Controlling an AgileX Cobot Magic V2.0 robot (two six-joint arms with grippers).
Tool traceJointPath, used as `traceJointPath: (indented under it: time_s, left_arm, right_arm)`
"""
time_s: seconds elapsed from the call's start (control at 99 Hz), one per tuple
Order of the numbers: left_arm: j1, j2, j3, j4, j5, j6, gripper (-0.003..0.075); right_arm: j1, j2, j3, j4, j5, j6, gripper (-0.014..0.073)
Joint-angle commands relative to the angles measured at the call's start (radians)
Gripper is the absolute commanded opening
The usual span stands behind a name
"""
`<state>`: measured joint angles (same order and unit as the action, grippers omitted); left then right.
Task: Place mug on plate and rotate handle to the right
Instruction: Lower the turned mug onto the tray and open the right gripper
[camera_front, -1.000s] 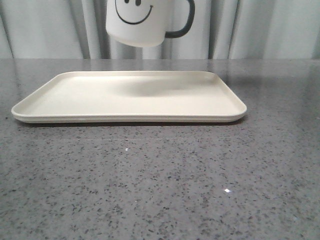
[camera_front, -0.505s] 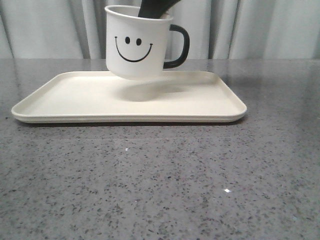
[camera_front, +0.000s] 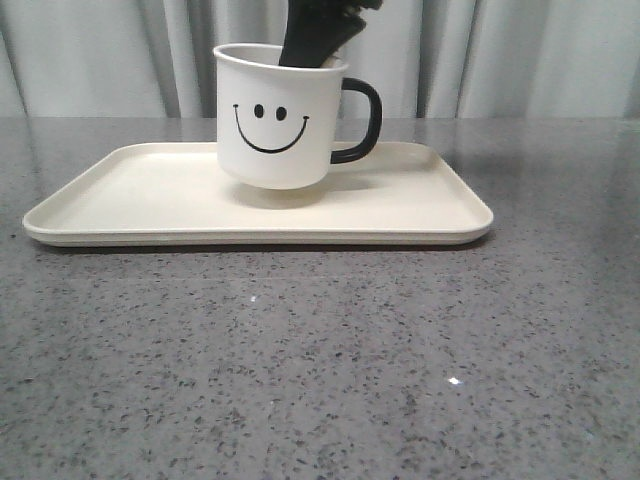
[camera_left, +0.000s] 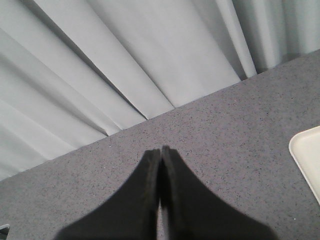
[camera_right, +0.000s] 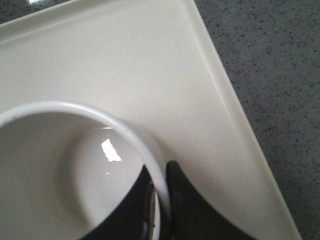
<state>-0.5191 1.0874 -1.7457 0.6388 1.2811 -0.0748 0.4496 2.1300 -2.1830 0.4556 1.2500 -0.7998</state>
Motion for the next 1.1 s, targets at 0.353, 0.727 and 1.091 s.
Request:
traceJointPath:
  time_s: [0.353,0.727,1.091]
  left_arm:
    - [-0.006,-0.012,-0.020,0.028,-0.019,-0.011,-0.0020]
    - [-0.006,-0.012,-0.020,0.028,-0.019,-0.011,-0.0020]
    - [-0.006,-0.012,-0.020,0.028,-0.019,-0.011,-0.0020]
  right_arm:
    - [-0.002,-0.061,0.009,0.031,0.086,-0.006,-0.0064]
    - [-0.002,-0.061,0.009,0.032,0.086,-0.006,-0.0064]
    - [-0.002,-0.061,0.009,0.031,0.086,-0.006,-0.0064]
